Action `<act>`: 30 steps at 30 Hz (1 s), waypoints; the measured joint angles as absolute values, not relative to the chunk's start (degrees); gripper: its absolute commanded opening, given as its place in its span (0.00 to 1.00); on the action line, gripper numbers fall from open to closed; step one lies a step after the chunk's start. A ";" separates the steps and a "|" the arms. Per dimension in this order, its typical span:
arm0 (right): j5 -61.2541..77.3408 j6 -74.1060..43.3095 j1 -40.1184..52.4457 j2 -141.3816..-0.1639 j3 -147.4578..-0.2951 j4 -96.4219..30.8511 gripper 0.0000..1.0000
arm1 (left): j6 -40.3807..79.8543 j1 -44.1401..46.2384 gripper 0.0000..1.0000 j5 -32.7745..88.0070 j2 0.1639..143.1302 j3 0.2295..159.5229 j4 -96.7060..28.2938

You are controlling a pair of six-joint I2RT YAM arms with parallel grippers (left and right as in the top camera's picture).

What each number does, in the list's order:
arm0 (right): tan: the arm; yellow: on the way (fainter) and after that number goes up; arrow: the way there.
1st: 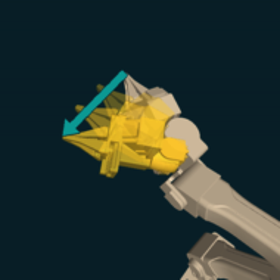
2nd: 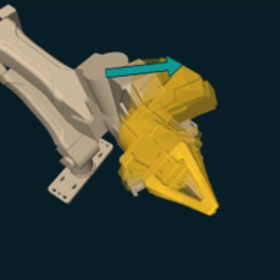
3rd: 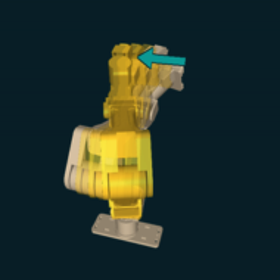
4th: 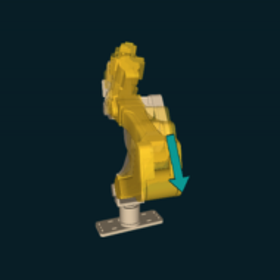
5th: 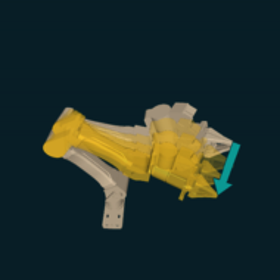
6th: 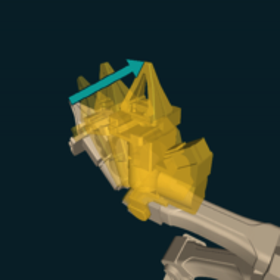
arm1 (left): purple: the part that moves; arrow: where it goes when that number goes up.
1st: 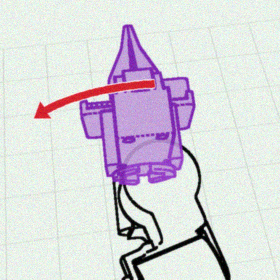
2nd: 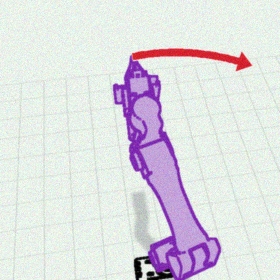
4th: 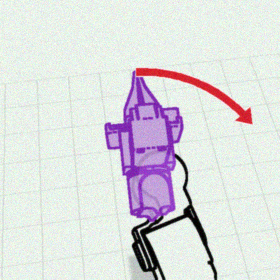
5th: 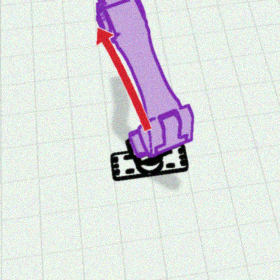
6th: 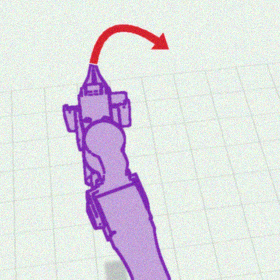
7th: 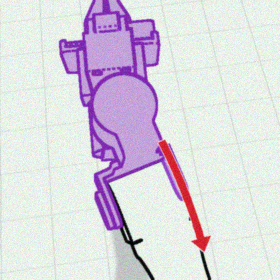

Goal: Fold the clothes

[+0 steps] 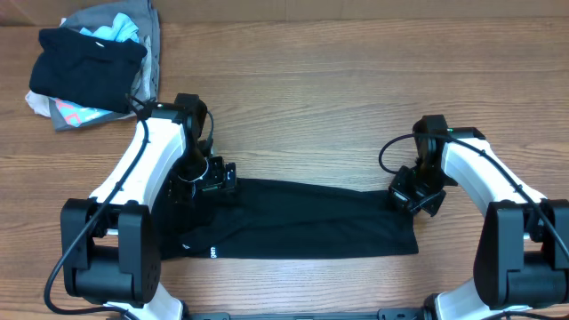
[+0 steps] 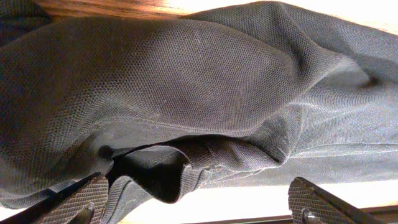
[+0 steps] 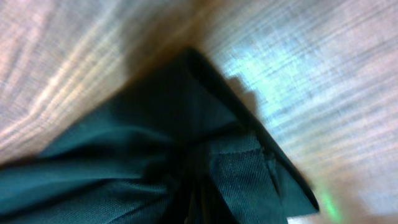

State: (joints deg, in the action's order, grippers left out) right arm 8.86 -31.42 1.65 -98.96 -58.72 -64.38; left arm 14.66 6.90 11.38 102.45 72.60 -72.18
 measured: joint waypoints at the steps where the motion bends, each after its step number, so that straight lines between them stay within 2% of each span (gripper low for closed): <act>1: 8.73 -31.51 1.65 -99.02 -59.16 -66.52 0.04 | 14.66 6.90 0.93 11.38 102.45 72.60 -72.18; 13: 5.23 -31.42 1.65 -99.07 -62.63 -79.44 0.05 | 14.44 6.90 0.91 10.68 102.45 72.58 -72.62; 18: 4.86 -30.83 1.89 -99.07 -62.63 -81.19 0.19 | 14.44 6.90 0.88 10.46 102.45 72.58 -72.60; 20: 4.51 -31.03 2.42 -99.07 -62.63 -81.17 0.31 | 14.44 6.90 0.86 10.48 102.45 72.55 -72.60; 21: 4.43 -30.74 2.79 -99.07 -62.63 -81.23 0.42 | 14.44 6.90 0.85 10.48 102.45 72.58 -72.60; 22: 4.45 -30.81 3.42 -99.07 -62.63 -81.19 0.57 | 14.44 6.90 0.83 10.48 102.45 72.58 -72.62; 23: 4.43 -30.61 4.08 -99.07 -62.63 -81.14 0.61 | 14.44 6.90 0.80 10.46 102.45 72.55 -72.62; 25: 4.91 -30.55 5.82 -99.07 -62.63 -80.90 0.61 | 14.41 6.87 0.72 10.44 102.45 72.55 -72.62; 29: 5.67 -30.48 9.21 -99.07 -62.63 -80.42 0.54 | 13.72 6.83 0.67 9.80 102.45 72.55 -73.10; 30: 5.78 -30.63 9.67 -99.07 -62.63 -80.16 0.54 | 13.54 6.74 0.63 9.63 102.45 72.55 -73.47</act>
